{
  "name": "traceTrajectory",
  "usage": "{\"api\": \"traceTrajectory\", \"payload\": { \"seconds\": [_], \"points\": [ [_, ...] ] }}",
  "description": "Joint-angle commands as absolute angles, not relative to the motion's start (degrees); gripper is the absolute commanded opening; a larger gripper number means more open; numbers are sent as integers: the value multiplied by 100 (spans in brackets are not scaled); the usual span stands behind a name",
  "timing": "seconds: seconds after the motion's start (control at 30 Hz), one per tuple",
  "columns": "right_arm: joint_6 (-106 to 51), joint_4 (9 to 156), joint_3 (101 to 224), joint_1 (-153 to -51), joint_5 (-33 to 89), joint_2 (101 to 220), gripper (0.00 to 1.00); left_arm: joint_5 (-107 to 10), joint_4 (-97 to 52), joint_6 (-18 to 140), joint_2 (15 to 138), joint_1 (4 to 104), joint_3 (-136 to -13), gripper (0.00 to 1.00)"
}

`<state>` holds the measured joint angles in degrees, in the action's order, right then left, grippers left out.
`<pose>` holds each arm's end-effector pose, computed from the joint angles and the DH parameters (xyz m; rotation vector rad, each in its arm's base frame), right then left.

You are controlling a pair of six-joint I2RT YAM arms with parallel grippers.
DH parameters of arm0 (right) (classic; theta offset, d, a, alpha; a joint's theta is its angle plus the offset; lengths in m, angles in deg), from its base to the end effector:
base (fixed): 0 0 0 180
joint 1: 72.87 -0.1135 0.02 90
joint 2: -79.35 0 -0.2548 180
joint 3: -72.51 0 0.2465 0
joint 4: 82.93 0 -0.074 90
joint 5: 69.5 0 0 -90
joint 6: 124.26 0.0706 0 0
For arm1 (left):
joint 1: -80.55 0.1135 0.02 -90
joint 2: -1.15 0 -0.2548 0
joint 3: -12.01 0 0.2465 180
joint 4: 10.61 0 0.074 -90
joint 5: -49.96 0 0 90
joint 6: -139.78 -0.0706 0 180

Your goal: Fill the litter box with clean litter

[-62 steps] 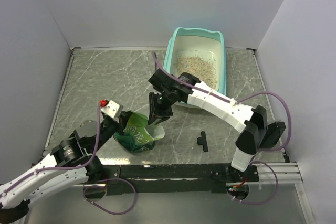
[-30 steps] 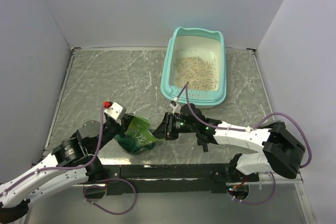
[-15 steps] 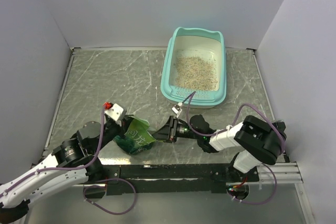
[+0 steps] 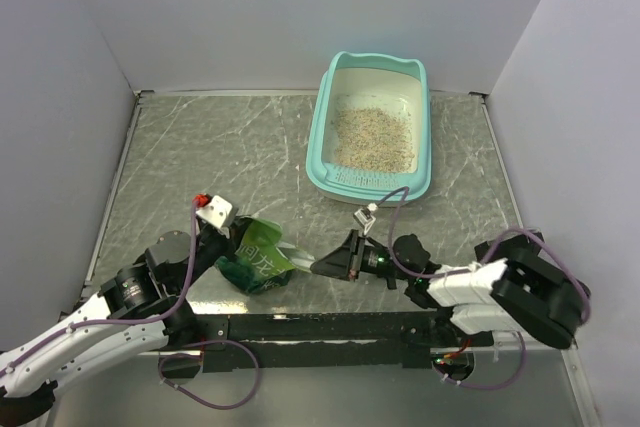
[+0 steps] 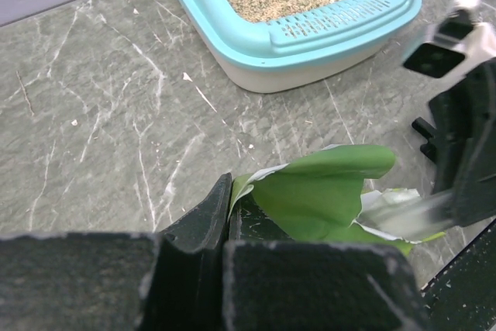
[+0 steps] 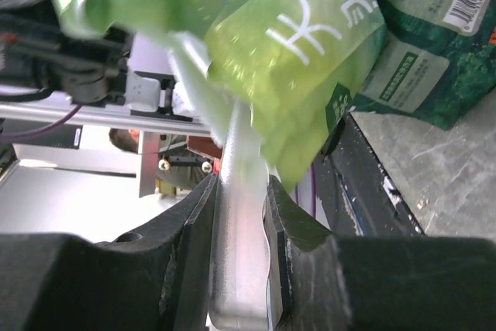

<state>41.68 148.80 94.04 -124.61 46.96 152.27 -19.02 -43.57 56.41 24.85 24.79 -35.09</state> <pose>0.1216 0.2049 0.1653 -0.0424 2.0149 1.9741 0.1058 -0.1105 0.2906 0.4723 1.6859 -0.4831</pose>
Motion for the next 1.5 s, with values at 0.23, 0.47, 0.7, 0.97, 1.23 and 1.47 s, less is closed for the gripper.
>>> {"api": "traceTrajectory", "payload": {
  "seconds": [0.23, 0.47, 0.7, 0.97, 1.23, 1.47],
  "points": [
    [3588, 12934, 9248, -12306, 4581, 12842, 0, -1955, -3893, 5435, 2497, 2554, -3451, 1],
    [3464, 11693, 9170, -12042, 4564, 11654, 0, -2623, -3735, 5426, 2725, 2545, -3398, 1],
    [3561, 10910, 8853, -11945, 4458, 10539, 0, -3274, -3559, 5435, 2883, 2545, -3328, 1],
    [3701, 10074, 8677, -11927, 4353, 9526, 0, -3714, -3419, 5461, 3120, 2536, -3275, 1],
    [3895, 8838, 8475, -11927, 4291, 8367, 0, -3565, -3366, 5426, 3042, 2527, -3214, 1],
    [3956, 7466, 8763, -11936, 4379, 7513, 0, -3319, -3366, 5400, 3015, 2518, -3214, 1]
  ]
}}
